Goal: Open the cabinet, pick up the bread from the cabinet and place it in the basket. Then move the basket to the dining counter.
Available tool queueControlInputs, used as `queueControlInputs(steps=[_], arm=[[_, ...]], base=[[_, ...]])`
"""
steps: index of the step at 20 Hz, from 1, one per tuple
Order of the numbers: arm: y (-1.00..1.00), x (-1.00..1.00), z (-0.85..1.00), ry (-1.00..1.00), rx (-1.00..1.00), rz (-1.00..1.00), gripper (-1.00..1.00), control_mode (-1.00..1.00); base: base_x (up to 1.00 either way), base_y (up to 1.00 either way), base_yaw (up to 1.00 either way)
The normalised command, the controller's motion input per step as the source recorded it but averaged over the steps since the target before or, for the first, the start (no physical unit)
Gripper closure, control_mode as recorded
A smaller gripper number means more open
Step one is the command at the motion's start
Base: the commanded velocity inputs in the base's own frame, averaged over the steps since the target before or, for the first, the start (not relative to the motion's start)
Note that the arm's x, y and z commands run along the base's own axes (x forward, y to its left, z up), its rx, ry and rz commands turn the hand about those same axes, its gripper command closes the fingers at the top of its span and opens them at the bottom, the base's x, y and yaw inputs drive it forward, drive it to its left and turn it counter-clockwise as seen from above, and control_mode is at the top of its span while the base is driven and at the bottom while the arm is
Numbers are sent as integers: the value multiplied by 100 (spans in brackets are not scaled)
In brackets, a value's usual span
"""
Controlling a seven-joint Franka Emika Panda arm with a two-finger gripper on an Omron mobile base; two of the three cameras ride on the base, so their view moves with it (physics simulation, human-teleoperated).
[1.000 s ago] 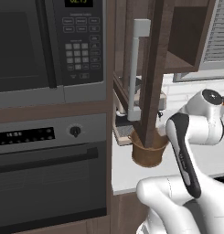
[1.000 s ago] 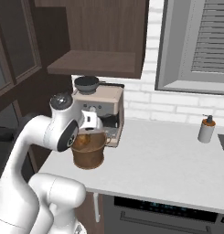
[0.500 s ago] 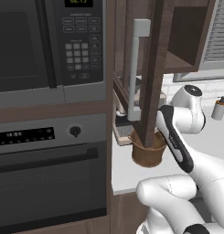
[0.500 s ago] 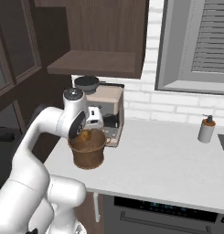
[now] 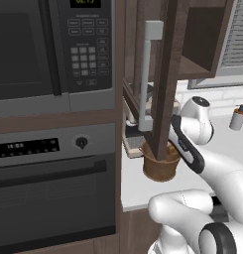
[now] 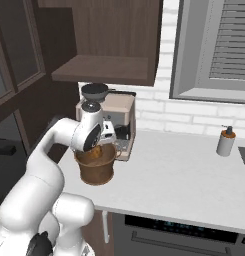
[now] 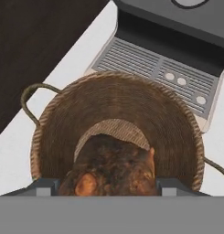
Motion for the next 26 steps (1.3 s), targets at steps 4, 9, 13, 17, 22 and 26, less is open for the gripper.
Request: queueControlInputs(steps=[4,9,13,17,22,26], arm=[[0,19,-5,4,0,7,100,-100],[0,15,-23,8,0,5,100,-100],[0,7,-35,9,0,3,100,-100],[1,10,-41,9,0,2,100,-100],[1,13,-32,6,0,2,100,-100],[1,3,-12,5,0,3,100,-100]], base=[[0,0,0],[0,0,0],[0,0,0],[0,0,0],[0,0,0],[0,0,0]])
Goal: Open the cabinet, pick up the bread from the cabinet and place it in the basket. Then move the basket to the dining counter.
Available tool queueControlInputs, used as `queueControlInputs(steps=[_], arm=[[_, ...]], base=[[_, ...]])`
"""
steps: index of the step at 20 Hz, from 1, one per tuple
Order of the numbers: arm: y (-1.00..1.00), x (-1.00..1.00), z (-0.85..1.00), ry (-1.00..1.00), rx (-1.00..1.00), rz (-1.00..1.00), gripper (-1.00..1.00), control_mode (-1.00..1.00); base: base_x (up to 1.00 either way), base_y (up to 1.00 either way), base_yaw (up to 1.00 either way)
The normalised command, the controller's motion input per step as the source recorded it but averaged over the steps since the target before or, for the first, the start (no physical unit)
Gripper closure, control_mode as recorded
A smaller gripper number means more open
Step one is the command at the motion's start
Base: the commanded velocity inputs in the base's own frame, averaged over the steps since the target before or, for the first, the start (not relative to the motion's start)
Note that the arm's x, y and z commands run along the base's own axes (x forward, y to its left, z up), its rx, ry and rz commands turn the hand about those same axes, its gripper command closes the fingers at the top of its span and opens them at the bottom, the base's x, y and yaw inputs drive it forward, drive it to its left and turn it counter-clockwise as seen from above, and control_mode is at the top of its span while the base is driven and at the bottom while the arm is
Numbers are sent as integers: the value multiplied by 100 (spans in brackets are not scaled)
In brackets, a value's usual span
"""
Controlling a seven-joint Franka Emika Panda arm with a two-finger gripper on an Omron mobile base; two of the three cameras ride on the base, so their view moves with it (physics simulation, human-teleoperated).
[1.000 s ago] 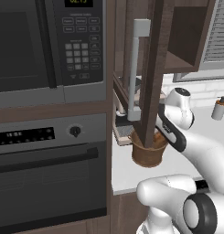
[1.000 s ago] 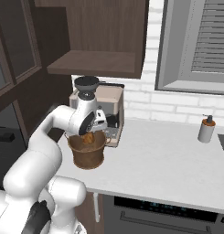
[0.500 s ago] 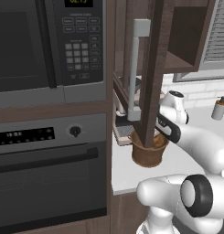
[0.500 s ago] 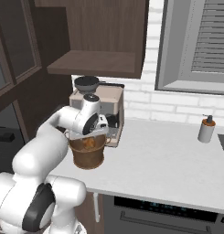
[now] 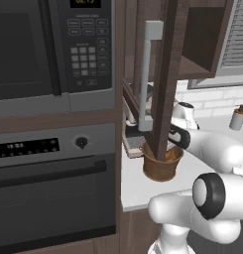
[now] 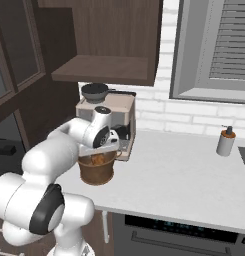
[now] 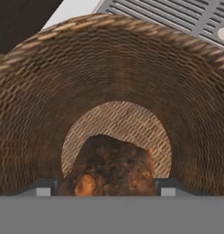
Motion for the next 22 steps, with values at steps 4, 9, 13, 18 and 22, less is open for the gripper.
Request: queueControlInputs(steps=[4,9,13,18,22], arm=[[5,0,-8,2,0,2,100,-100],[6,0,-4,3,0,1,-100,-100],[1,0,0,0,0,0,-100,-100],[0,-10,8,0,0,0,-100,-100],[1,-26,17,0,0,0,-100,-100]], base=[[0,0,0],[0,0,0],[0,0,0],[0,0,0],[0,0,0]])
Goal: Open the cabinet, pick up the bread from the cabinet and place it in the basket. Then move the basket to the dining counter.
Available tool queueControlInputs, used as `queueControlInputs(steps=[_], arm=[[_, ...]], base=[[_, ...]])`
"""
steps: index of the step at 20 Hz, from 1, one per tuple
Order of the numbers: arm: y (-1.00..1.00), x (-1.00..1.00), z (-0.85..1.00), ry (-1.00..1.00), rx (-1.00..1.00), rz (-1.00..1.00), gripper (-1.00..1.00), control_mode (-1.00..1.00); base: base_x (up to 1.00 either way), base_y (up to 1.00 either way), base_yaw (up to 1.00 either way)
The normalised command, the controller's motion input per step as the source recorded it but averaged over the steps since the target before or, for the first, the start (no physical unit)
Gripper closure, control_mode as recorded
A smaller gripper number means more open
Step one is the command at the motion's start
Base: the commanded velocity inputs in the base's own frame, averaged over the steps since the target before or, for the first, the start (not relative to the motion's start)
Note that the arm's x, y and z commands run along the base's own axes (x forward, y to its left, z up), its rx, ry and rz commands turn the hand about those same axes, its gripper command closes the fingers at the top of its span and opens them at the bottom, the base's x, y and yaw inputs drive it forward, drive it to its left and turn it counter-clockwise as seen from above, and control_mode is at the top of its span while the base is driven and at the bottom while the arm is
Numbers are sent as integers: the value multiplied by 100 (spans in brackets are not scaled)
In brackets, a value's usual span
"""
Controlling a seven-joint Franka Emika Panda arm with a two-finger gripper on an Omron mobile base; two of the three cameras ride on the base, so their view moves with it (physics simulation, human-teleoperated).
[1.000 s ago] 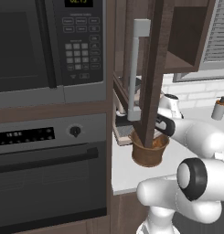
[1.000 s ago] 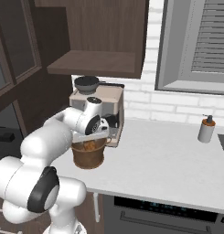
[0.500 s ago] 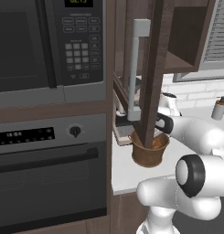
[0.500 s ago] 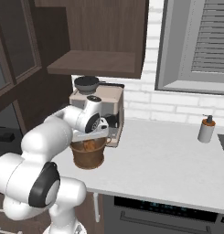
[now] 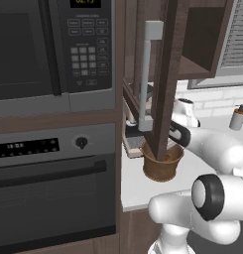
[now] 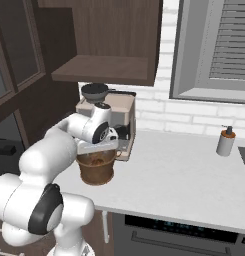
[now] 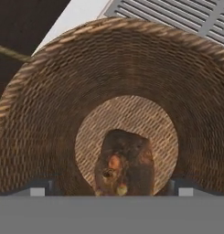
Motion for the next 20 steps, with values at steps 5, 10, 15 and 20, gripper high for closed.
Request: queueControlInputs(steps=[5,10,15,20], arm=[[0,-42,15,-3,0,-1,-100,-100],[0,-44,29,-7,0,-8,-100,-100],[-3,-22,36,-1,0,-22,-100,-100],[-15,-8,13,2,0,-32,-100,-100]], base=[[0,0,0],[0,0,0],[0,0,0],[0,0,0]])
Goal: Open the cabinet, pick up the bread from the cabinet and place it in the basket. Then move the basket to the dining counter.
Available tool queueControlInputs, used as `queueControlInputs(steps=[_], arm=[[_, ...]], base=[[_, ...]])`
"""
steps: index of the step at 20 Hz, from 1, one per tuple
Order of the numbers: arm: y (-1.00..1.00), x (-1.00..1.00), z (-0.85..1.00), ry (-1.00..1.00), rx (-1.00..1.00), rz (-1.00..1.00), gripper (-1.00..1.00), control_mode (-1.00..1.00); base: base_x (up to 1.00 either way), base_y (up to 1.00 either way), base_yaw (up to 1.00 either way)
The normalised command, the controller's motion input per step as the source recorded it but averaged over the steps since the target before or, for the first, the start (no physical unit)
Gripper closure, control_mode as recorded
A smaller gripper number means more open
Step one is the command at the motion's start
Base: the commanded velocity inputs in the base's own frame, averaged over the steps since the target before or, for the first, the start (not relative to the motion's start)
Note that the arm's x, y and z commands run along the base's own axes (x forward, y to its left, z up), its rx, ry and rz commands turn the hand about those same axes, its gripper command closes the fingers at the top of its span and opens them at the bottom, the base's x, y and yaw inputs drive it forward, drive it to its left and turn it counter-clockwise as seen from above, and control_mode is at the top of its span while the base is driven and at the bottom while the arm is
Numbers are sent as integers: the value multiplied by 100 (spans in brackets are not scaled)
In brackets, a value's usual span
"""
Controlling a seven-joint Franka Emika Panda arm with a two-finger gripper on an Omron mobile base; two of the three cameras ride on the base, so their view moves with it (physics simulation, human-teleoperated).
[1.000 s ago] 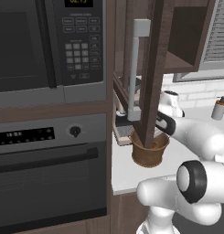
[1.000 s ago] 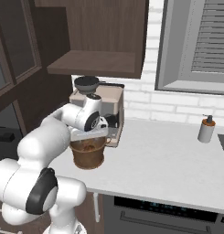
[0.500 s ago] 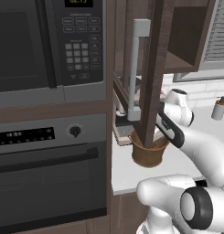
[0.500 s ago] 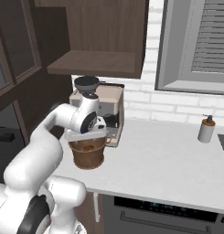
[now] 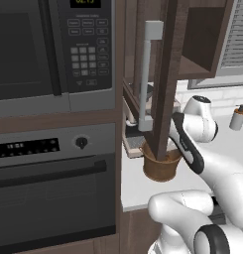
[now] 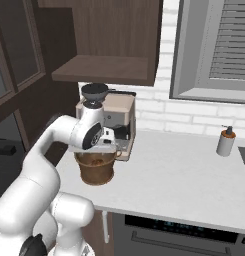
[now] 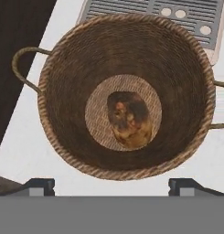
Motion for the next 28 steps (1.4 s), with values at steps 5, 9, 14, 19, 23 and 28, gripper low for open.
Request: queueControlInputs(steps=[5,9,14,19,23,28], arm=[[-29,0,-7,2,0,-38,-100,-100],[-39,14,-11,2,1,-37,-100,-100],[-24,16,-1,6,5,-27,-100,-100],[-6,29,-12,17,4,-13,-100,-100],[0,30,-19,15,6,-5,-100,-100],[0,29,-26,14,8,-2,-100,-100]], base=[[0,0,0],[0,0,0],[0,0,0],[0,0,0],[0,0,0],[0,0,0]])
